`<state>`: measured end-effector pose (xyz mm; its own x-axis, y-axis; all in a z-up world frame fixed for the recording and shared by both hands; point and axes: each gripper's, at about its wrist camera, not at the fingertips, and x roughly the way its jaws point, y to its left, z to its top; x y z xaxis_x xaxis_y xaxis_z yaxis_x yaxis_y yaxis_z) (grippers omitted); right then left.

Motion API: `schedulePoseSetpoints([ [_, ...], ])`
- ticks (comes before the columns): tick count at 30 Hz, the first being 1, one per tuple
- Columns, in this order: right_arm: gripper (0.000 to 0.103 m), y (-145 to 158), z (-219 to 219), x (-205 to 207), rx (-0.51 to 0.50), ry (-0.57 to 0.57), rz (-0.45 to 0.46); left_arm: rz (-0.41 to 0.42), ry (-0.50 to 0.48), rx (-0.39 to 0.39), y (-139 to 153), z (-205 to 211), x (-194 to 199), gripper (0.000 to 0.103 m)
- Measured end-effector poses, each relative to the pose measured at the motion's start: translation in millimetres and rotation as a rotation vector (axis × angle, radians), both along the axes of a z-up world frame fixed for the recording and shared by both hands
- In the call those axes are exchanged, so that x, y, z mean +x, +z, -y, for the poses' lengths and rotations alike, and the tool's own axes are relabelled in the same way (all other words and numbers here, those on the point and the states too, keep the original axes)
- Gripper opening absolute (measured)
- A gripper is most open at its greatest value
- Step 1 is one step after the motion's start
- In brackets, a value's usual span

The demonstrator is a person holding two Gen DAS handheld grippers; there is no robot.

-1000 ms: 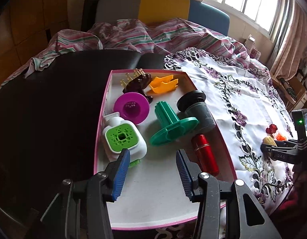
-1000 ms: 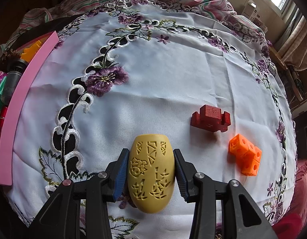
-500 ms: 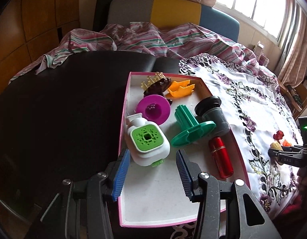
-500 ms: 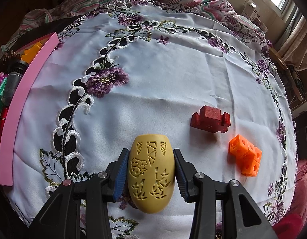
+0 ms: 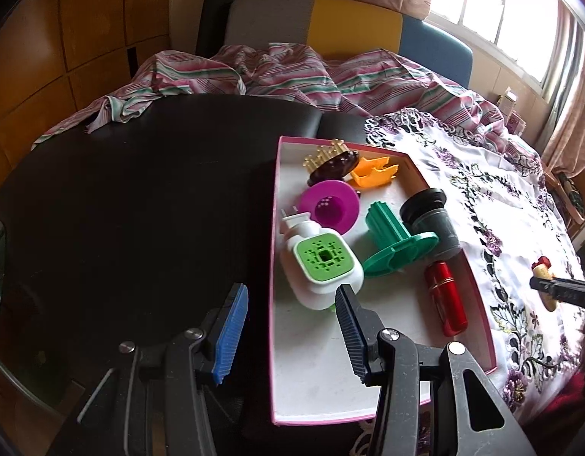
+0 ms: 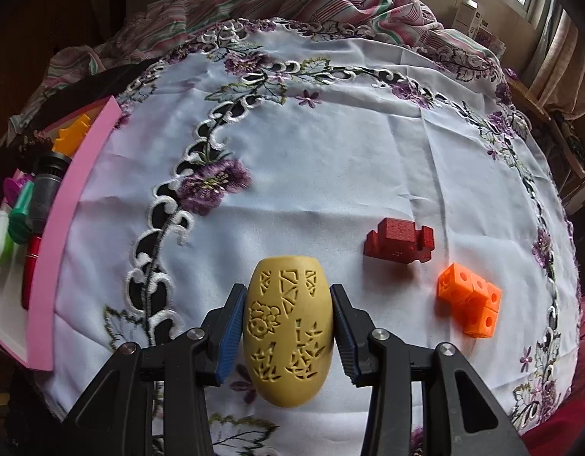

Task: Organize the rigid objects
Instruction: 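Carry the yellow oval sponge into the tray and open the right gripper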

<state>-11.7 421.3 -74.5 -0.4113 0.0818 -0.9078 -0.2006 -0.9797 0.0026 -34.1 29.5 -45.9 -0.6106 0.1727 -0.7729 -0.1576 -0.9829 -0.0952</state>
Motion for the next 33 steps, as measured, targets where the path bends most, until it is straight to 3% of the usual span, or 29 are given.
schedulePoseSetpoints([
  [5, 0.043, 23, 33, -3, -0.093, 0.075, -0.079, 0.005, 0.012, -0.004, -2, 4, 1, 0.049],
  [11, 0.043, 46, 116, -16, -0.158, 0.288, -0.147, -0.003, 0.013, -0.007, -1, 6, 4, 0.049],
  [19, 0.043, 40, 217, -30, -0.194, 0.511, -0.116, -0.012, 0.025, -0.010, 0, 13, 4, 0.049],
  [24, 0.043, 16, 245, -48, -0.159, 0.538, -0.049, -0.007, 0.034, -0.008, -2, 18, 4, 0.049],
  [28, 0.043, -1, 246, -64, -0.087, 0.484, -0.024, 0.000, 0.039, -0.008, -4, 20, 3, 0.049],
  [33, 0.044, -13, 239, -71, -0.080, 0.440, -0.020, 0.005, 0.042, -0.008, -7, 21, 3, 0.049],
])
